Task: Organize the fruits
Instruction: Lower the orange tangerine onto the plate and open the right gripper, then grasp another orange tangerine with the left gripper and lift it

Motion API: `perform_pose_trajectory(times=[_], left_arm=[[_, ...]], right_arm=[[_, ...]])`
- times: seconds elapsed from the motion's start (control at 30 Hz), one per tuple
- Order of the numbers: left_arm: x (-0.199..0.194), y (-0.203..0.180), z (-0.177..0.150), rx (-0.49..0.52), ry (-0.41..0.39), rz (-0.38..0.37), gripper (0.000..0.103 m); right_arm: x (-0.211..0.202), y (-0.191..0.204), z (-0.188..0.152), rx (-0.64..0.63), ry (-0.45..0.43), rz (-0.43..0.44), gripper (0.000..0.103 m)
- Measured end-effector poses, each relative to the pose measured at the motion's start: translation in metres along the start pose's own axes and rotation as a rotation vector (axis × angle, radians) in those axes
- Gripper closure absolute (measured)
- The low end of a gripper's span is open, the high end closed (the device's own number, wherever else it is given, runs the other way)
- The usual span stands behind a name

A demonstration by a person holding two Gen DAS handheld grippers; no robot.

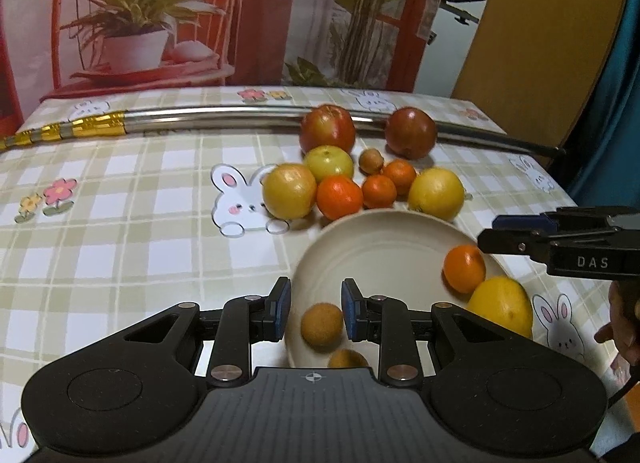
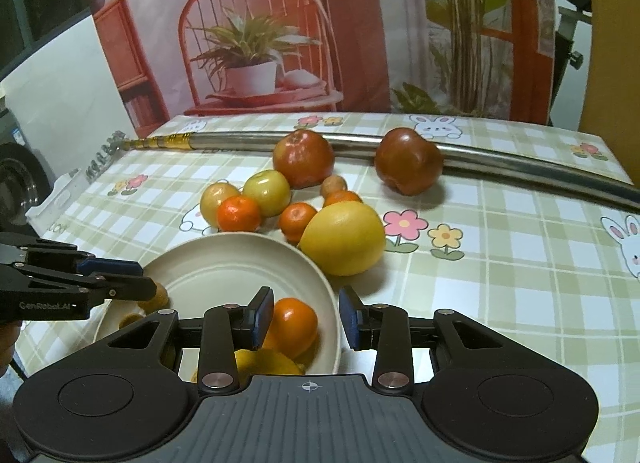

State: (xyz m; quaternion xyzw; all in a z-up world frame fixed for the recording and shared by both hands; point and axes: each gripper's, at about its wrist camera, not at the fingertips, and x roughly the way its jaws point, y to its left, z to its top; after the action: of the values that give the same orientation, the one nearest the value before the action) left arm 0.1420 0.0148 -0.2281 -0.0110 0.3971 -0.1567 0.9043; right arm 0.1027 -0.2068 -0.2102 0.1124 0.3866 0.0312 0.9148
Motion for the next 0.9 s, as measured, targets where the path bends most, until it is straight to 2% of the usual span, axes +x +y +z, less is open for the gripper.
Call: perform_pose_trajectory(times=[0.7, 0.9], left_arm=[[0.008, 0.008, 0.042, -0.017, -0.039, 0.02, 0.074], [0.024, 0.003, 0.052, -0.037, -0.009, -0.042, 0.074]], right_arm=[[-0.006, -0.016, 0.008, 0.041, -0.04, -0.035, 0.069], [-0.007, -0.021, 0.011, 0.047, -0.049, -0.044, 0.069]])
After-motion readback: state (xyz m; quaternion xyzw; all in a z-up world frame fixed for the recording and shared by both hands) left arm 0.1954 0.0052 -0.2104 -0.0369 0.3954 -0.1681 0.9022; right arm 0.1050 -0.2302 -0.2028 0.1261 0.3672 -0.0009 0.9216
